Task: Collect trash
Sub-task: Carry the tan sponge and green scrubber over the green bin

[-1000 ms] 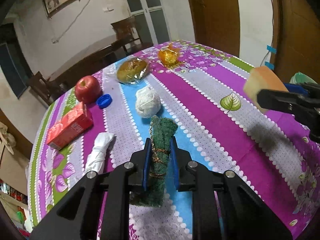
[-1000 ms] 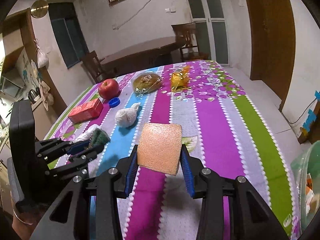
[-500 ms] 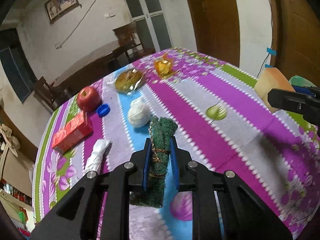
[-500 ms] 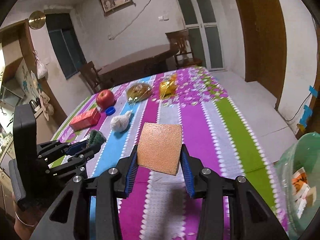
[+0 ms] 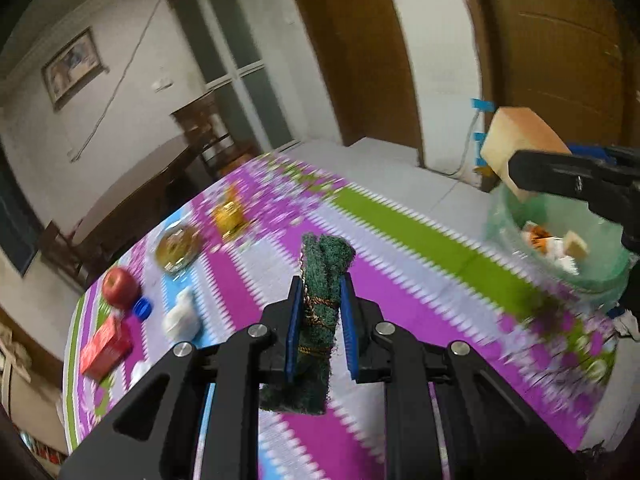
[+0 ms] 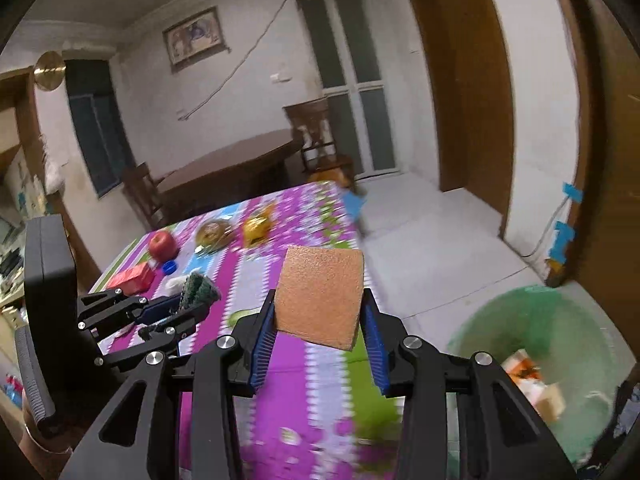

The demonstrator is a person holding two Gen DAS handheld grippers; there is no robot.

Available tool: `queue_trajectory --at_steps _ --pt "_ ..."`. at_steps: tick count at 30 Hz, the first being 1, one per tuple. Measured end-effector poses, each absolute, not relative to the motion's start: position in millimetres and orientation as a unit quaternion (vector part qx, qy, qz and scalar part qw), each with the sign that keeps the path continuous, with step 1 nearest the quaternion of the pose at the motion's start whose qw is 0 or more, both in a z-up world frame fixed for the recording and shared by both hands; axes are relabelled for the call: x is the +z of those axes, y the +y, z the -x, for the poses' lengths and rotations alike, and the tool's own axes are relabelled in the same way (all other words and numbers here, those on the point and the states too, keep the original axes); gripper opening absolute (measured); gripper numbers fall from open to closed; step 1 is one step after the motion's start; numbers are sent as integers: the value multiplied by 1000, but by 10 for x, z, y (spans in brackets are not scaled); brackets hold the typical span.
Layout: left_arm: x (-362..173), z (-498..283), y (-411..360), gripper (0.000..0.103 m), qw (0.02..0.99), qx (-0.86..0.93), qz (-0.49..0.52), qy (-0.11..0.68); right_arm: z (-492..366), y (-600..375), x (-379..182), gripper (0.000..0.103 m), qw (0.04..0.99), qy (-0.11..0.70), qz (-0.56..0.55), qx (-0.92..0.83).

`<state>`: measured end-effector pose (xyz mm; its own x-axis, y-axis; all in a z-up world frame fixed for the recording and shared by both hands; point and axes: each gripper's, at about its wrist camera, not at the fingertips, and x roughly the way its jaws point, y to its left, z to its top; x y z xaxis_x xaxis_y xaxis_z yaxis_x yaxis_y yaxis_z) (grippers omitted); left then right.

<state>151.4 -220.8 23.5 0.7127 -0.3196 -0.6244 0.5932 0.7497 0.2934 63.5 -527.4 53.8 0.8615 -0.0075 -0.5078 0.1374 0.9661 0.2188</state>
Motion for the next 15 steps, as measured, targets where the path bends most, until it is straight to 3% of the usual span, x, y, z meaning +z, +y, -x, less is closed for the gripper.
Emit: queue_trajectory --at_steps 15 --pt "205 -1128 -3450 17 851 -362 -284 253 325 -6548 705 42 948 250 -123 -156"
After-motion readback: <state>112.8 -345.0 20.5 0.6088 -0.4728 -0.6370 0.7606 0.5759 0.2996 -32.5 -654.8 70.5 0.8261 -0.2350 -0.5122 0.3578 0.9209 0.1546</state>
